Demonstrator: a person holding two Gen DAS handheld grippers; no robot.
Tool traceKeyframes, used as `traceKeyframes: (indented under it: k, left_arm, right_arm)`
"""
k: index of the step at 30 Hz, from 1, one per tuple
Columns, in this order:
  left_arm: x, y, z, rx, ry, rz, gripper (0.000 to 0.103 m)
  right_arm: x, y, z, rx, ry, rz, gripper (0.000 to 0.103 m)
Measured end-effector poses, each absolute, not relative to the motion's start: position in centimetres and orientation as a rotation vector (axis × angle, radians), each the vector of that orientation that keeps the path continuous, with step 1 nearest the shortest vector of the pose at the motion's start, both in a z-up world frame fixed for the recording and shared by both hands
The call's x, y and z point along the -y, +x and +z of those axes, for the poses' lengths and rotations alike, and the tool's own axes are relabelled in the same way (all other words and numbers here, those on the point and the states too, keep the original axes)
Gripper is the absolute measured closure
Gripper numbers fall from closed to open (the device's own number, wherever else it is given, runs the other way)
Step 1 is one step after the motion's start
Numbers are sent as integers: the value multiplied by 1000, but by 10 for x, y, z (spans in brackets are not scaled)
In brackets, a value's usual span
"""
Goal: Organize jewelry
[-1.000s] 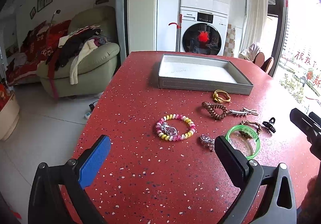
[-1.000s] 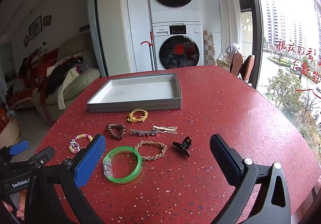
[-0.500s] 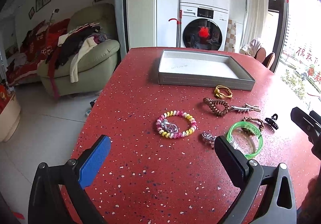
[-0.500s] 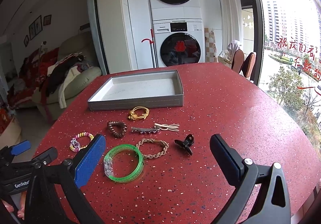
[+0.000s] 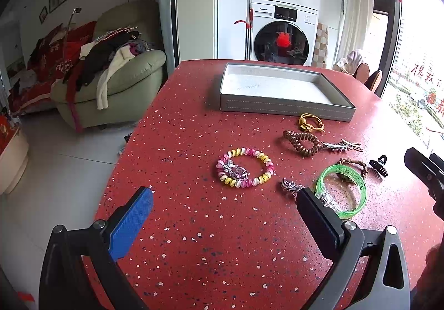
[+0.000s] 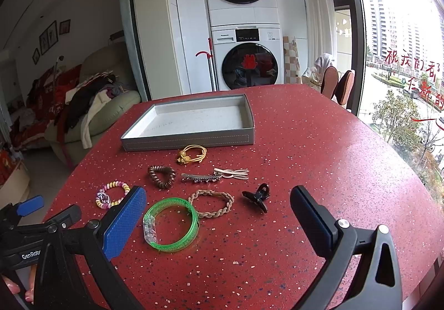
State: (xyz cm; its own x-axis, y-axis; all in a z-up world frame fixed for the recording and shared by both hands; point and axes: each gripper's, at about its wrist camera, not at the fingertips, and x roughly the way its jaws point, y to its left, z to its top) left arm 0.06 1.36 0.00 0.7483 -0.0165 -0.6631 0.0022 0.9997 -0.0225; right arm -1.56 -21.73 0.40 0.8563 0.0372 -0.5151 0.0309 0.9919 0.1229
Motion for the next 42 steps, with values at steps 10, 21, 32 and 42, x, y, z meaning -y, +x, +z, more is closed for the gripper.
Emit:
traceKeyframes:
  k: [10,21,32,42]
  left_arm:
    - [-13,2,0,-727,-21,-10,0]
    - [-11,1,0,-721,-12,-11,0]
    - [-9,0,2,-720,-1,-13,0]
    - [-9,0,2,-720,1,-13,0]
  right_arm:
    - [218,-15,5,-543,129,5,0]
    - [217,-16,4,-543,130,6,0]
    - [217,-16,4,-543,130,6,0]
    - [217,-16,4,-544,130,6,0]
